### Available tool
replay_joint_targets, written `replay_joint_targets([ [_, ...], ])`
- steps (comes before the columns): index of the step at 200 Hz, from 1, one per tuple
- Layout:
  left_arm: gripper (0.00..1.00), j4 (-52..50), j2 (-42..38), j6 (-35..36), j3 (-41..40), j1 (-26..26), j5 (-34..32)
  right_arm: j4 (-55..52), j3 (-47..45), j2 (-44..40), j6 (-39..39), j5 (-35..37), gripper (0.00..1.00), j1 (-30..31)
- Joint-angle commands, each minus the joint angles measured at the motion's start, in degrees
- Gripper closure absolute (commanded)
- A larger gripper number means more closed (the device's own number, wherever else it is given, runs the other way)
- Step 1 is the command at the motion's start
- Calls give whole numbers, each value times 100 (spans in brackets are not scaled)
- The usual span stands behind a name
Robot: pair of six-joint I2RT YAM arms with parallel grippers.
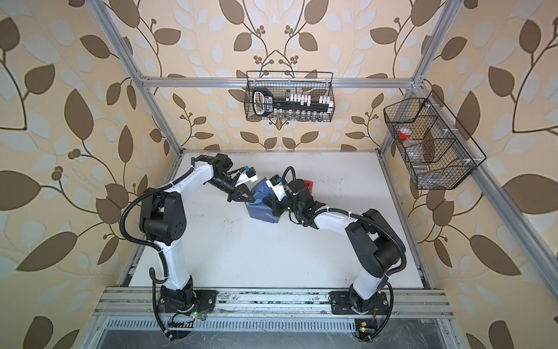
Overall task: Wrap a gift box in wrapping paper
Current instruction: Fold the seventh fold of the wrapping paper on the gift box.
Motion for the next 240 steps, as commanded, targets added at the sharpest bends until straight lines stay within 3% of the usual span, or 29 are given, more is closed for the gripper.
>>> replay_joint_targets([
  [1, 96, 273, 90, -302, -294, -91, -662, -127, 35, -191, 277, -207, 94, 133],
  [49, 93, 388, 38, -331, -407, -91, -753, 560, 178, -86, 1021, 444, 92, 216],
  [106, 90, 423, 18, -361, -441, -91, -752, 491, 659, 639, 1050, 721, 95, 195],
  [125, 85, 548, -118, -451, -485, -91, -834, 323, 620, 712, 927, 863, 96, 191],
  [155, 64, 766, -755, -802, -437, -74, -1115, 187, 317, 775, 803, 989, 96, 181],
  [180, 35, 1139, -1440, -1331, -304, -56, -1669, 356, 66, 784, 858, 990, 97, 183],
  [181, 32, 1137, -1457, -1345, -285, -56, -1690, 366, 64, 784, 855, 989, 97, 190],
  [183, 10, 1129, -1486, -1360, -249, -60, -1739, 380, 54, 788, 864, 989, 97, 191],
  [186, 2, 1126, -1531, -1415, -176, -56, -1840, 398, 41, 792, 869, 982, 97, 200],
  [217, 1, 1680, -1696, -3157, 494, -30, -3585, 553, -58, 758, 819, 867, 97, 209],
  [231, 1, 1461, -1703, -3223, 689, -14, -3800, 620, -98, 766, 775, 797, 97, 209],
  [240, 1, 1577, -1782, -3426, 572, 99, -3605, 623, -105, 775, 759, 761, 97, 215],
])
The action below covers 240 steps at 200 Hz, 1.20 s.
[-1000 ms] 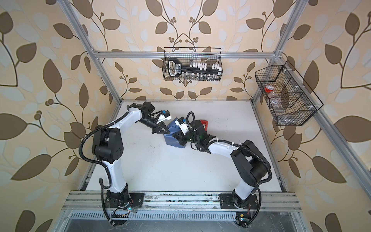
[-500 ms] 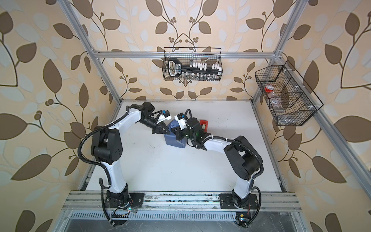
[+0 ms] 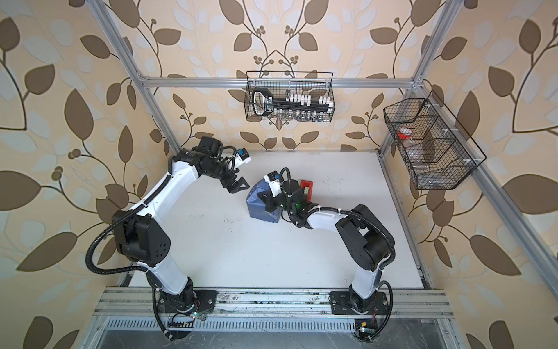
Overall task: Wrap a gift box in wrapping paper
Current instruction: Fold the seventh fold of the wrapping paper on the gift box.
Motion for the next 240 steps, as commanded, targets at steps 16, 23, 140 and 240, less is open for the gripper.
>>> replay_joint_targets([
  [16, 1, 476, -467, -1259, -304, 330, 18, -469, -317, 155, -193, -150, 97, 22],
  [23, 1, 616, -494, -1218, -535, 342, 225, -469, -327, 145, -242, -205, 97, 24],
  [140, 1, -1538, 1896, 2349, 889, 421, 3202, -1664, 86, 152, -526, -293, 97, 15],
  [240, 30, -1619, 2602, 3313, 1076, 224, 3411, -1874, 297, 147, -601, -375, 96, 30],
])
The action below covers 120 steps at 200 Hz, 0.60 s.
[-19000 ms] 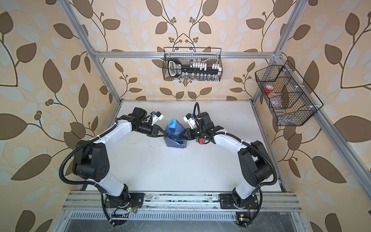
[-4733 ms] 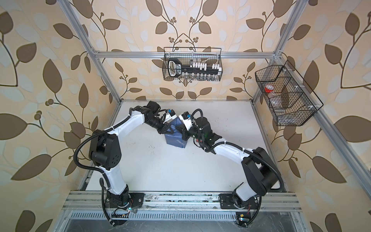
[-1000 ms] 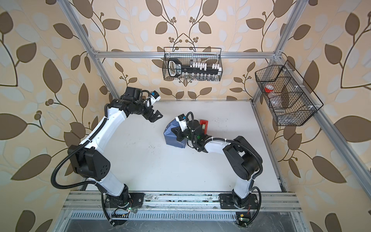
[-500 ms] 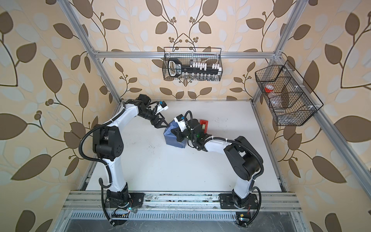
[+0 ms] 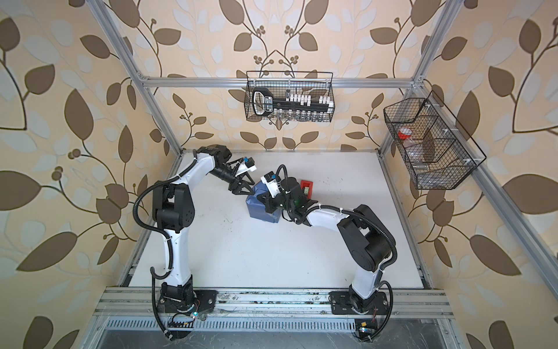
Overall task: Wrap a gift box in wrapping paper
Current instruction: Fold the seventh fold of the wrapping paper on the gift box.
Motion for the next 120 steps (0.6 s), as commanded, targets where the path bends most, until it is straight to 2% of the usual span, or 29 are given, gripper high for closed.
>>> replay_joint_targets([
  [1, 30, 44, -52, 223, -94, -137, 481, -900, -53, 194, -135, -69, 96, 24],
  [30, 38, 177, -77, 103, -194, -183, 628, -925, -56, 218, -161, -92, 96, 39],
  [60, 43, 88, -119, 208, -239, -214, 670, -968, -54, 187, -213, -128, 96, 43],
  [94, 62, -45, -128, 358, -286, -236, 550, -989, -18, 156, -184, -185, 96, 47],
  [120, 72, 101, -311, 566, -711, -245, 419, -1038, -10, 91, -201, -246, 96, 53],
])
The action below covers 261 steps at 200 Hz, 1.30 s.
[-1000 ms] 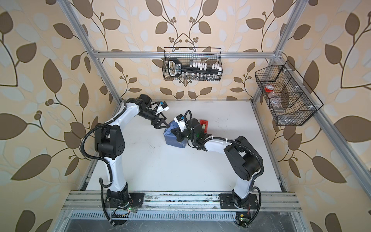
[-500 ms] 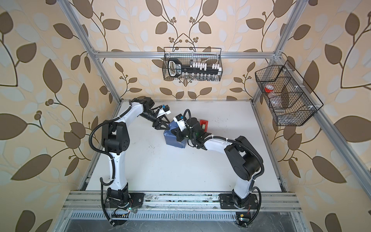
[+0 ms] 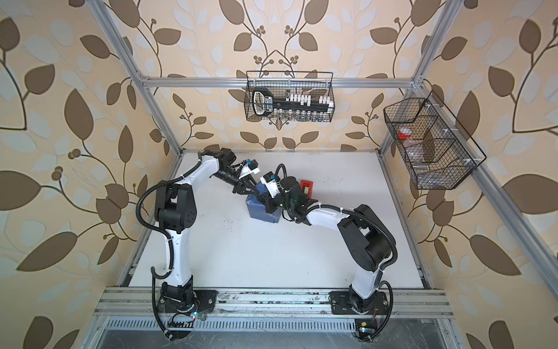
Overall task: Wrap a gift box in wrapping paper
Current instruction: Fold the seventh fold of the wrapping paper on the gift box, then fold the wrapping paper for the gift box.
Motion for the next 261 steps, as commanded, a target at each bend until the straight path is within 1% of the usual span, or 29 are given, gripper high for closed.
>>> replay_joint_targets([
  [1, 72, -64, -302, 323, -399, -70, -133, -852, -75, 89, -75, -131, 96, 51],
  [24, 86, 249, -488, 250, -709, -70, -225, -899, -63, -90, 49, -393, 94, 56],
  [43, 93, 736, -665, 65, -1033, -70, -309, -1091, 1, -314, 110, -531, 92, 6],
  [59, 95, 1062, -807, -93, -1252, -70, -391, -1194, -53, -618, 221, -618, 91, -84],
  [82, 96, 1406, -944, -226, -1489, -70, -431, -1288, -235, -907, 331, -686, 91, -303],
  [113, 95, 1395, -1015, -224, -1518, -70, -434, -1583, -216, -816, 245, -583, 91, -417],
  [139, 93, 1401, -1091, -215, -1548, -79, -390, -1634, -201, -497, 346, -420, 92, -485],
  [154, 87, 1416, -1162, -237, -1540, -84, -330, -1712, -181, -372, 334, -333, 93, -494],
  [171, 74, 1408, -1216, -253, -1494, -143, -249, -1703, -223, -320, 301, -330, 93, -496],
  [197, 65, 1436, -1161, -443, -1232, -275, -224, -1736, -229, -332, 276, -365, 93, -494],
  [216, 65, 1492, -1046, -595, -1002, -380, -233, -1735, -260, -325, 203, -365, 93, -496],
  [242, 67, 1380, -1062, -597, -843, -516, -237, -1700, -302, -327, 227, -416, 94, -501],
  [261, 72, 1402, -1145, -617, -882, -583, -220, -1710, -297, -313, 186, -434, 94, -516],
])
